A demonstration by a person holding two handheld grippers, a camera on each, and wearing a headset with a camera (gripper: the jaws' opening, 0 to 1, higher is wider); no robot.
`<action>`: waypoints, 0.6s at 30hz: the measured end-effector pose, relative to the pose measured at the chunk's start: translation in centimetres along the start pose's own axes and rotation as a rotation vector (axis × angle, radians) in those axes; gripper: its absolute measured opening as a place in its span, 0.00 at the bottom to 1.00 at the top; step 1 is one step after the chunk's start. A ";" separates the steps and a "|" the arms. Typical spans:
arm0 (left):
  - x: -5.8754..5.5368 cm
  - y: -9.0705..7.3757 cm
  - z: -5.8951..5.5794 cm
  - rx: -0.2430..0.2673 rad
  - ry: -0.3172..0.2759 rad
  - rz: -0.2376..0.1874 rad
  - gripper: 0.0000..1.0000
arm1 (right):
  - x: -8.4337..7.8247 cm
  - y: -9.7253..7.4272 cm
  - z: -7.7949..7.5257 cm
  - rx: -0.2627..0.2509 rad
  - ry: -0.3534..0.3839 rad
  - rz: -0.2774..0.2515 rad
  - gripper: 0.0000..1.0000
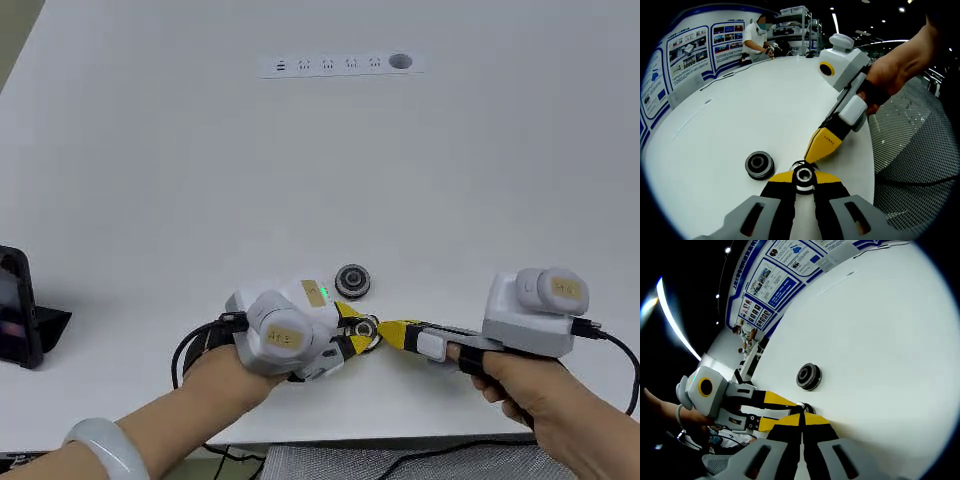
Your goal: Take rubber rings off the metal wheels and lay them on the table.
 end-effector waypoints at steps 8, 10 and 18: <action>0.0 0.0 0.0 0.000 0.000 -0.001 0.13 | -0.1 0.0 0.3 0.014 0.012 -0.004 0.01; 0.0 0.0 0.0 0.000 0.000 0.000 0.13 | -0.1 0.1 0.4 0.019 0.014 -0.005 0.01; 0.0 0.0 0.0 -0.001 0.001 -0.001 0.13 | 0.3 0.2 1.4 0.055 0.024 -0.032 0.01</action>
Point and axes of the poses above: the centre of the closed fingertips' face, and the gripper's own axes: y roughly forward along the fingers, z roughly to its left, x roughly out of its top, the point moved 9 cm from there along -y, roughly backward along the fingers
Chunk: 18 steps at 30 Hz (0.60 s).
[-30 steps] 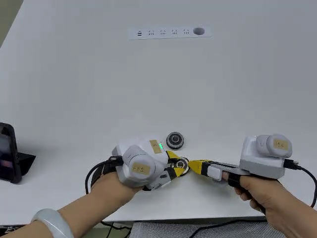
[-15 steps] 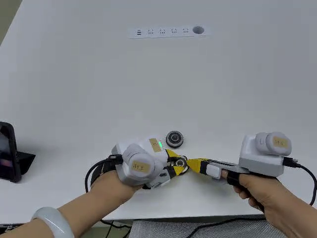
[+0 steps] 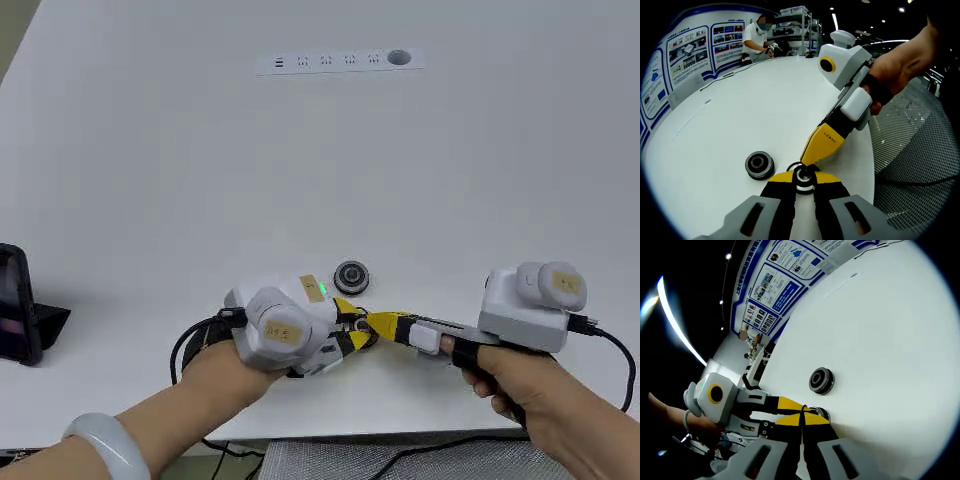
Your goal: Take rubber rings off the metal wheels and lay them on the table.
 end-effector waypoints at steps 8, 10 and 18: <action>0.0 0.0 0.0 0.002 0.005 0.002 0.13 | 0.0 -0.4 -0.6 -0.019 0.025 -0.010 0.01; 0.1 0.0 0.0 0.002 0.006 0.005 0.13 | -0.1 -0.4 -0.6 -0.024 0.028 -0.009 0.02; 0.1 0.0 0.0 -0.002 0.019 0.005 0.13 | -0.2 -0.4 -0.6 -0.035 0.027 -0.007 0.02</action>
Point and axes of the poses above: the centre of the closed fingertips' face, and the gripper's own axes: y roughly forward along the fingers, z roughly to its left, x roughly out of its top, the point moved 9 cm from there along -y, roughly backward along the fingers
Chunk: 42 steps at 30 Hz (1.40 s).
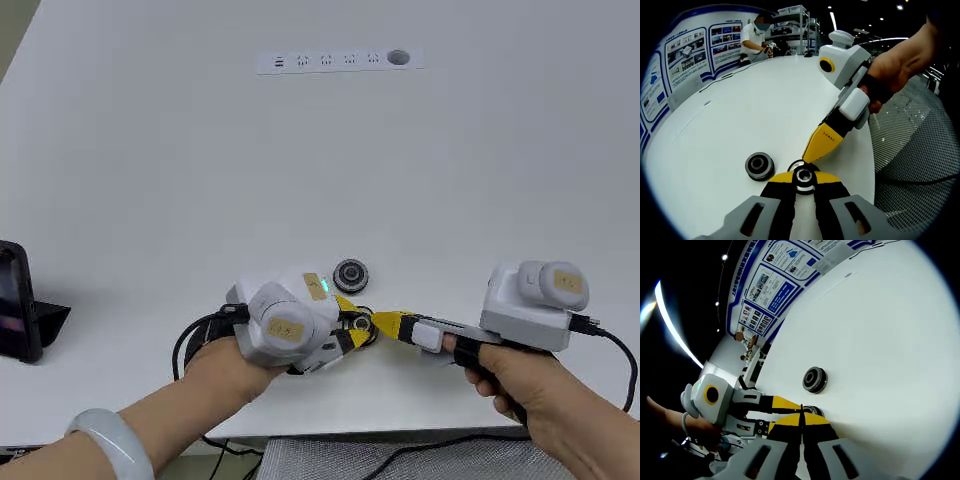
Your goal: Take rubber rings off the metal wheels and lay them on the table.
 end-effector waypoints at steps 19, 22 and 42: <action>0.1 -0.7 0.1 0.022 0.019 -0.053 0.25 | 0.0 0.1 -0.3 -0.009 0.004 0.005 0.02; 0.0 -0.7 0.1 0.028 0.014 -0.055 0.32 | 0.1 0.0 -0.1 -0.004 0.004 0.005 0.02; -0.9 -1.0 0.0 0.041 -0.021 -0.058 0.43 | 0.1 -0.9 1.1 0.049 0.037 -0.038 0.02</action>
Point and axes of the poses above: the centre of the closed fingertips' face, and the gripper's own axes: y roughly forward along the fingers, z roughly to its left, x roughly out of its top, the point moved 9 cm from there along -y, roughly backward along the fingers
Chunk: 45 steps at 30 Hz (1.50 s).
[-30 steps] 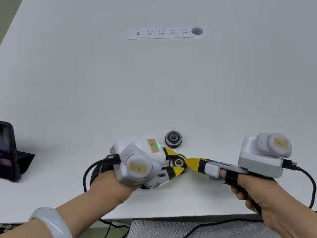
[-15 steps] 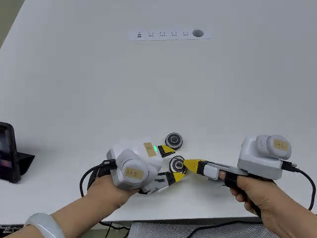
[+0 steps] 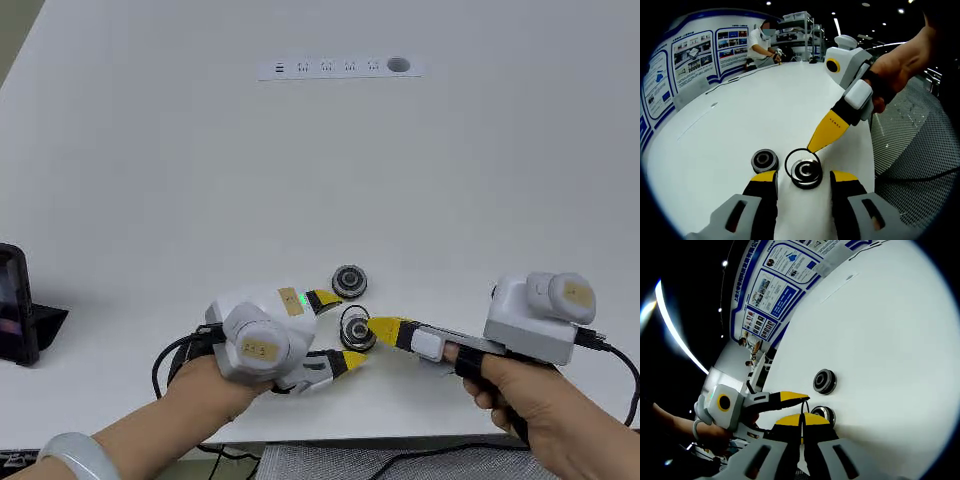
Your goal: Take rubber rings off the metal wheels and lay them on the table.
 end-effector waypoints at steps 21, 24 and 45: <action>-0.4 -0.3 -0.1 0.000 -0.017 0.005 0.41 | 1.8 -3.5 -2.7 -0.078 0.038 -0.092 0.02; -0.5 -0.3 -0.1 0.001 -0.021 0.004 0.41 | 1.8 -3.5 -3.1 -0.089 0.041 -0.089 0.02; -0.4 -0.3 0.0 0.003 -0.020 0.011 0.39 | 1.2 -3.2 -4.0 -0.256 -0.155 -0.005 0.03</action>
Point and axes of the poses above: the centre of the closed fingertips' face, and the gripper's own axes: y roughly forward along the fingers, z roughly to its left, x roughly out of its top, the point moved 9 cm from there along -y, roughly backward along the fingers
